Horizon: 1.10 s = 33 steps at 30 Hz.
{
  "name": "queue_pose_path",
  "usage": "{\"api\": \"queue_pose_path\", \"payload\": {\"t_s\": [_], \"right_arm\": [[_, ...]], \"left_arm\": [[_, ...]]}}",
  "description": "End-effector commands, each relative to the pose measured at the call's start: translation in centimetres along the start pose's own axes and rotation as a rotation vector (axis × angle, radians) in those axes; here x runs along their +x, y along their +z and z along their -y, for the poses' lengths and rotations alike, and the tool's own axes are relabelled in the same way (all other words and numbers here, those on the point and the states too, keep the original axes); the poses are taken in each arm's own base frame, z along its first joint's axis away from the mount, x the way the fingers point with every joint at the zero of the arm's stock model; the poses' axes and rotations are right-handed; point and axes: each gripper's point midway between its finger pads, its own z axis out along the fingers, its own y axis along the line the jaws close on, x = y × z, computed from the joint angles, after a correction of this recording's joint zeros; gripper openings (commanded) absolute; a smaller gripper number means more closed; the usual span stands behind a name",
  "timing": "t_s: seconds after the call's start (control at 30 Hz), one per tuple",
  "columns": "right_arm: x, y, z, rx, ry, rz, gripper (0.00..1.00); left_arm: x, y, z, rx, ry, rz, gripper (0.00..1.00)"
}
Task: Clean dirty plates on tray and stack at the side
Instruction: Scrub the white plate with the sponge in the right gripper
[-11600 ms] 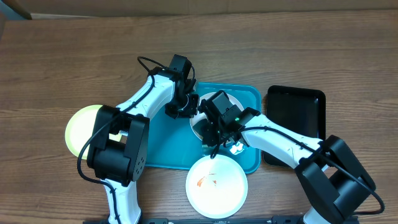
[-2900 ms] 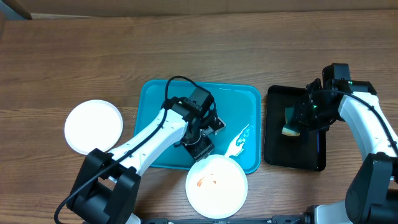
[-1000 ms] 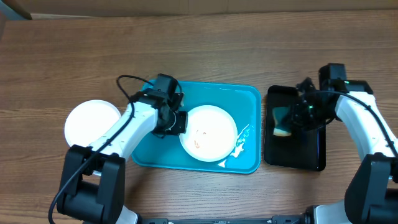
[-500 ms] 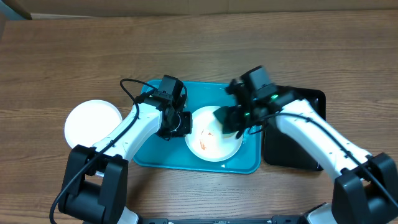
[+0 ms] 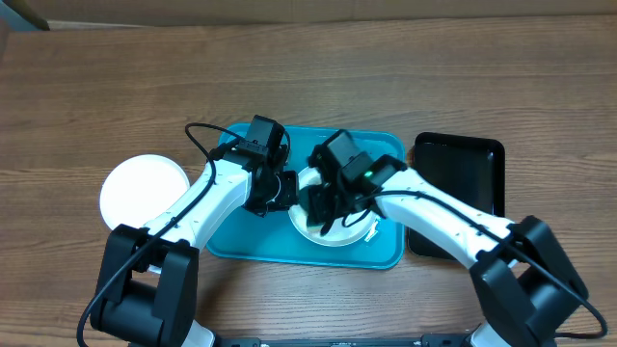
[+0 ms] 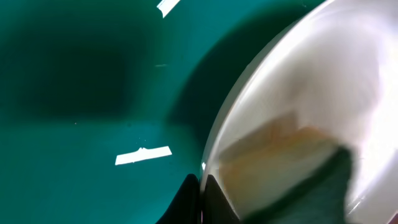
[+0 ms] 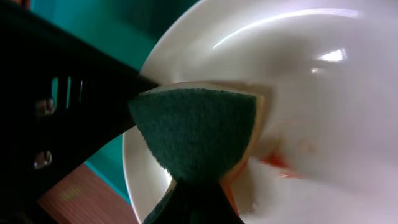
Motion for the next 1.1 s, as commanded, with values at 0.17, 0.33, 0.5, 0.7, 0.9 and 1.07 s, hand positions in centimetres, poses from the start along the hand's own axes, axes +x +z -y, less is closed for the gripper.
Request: {"api": "queue_pose_path", "payload": {"t_s": [0.17,0.33,0.5,0.7,0.9,1.07], "right_arm": [[-1.0,0.6,3.0,0.180,0.040,0.038,0.04],[-2.3,-0.2,5.5,0.264,0.065,0.091,0.04],[-3.8,-0.7,6.3,0.262,0.081,0.142,0.04],[-4.0,-0.1,3.5,0.117,0.062,0.129,0.04],[1.0,0.6,0.3,-0.007,0.063,-0.079,0.04],[3.3,0.5,-0.5,-0.035,0.078,-0.173,0.04]], "left_arm": [[-0.2,-0.8,0.9,0.035,-0.009,0.012,0.04],[0.2,-0.8,0.3,0.002,-0.013,-0.002,0.04],[0.3,-0.8,0.1,-0.010,-0.012,-0.005,0.04],[0.2,-0.8,0.1,-0.008,-0.007,-0.002,0.04],[0.1,-0.8,0.2,-0.006,-0.006,0.002,0.04],[0.1,-0.8,0.2,-0.006,-0.006,0.003,0.04]]}}
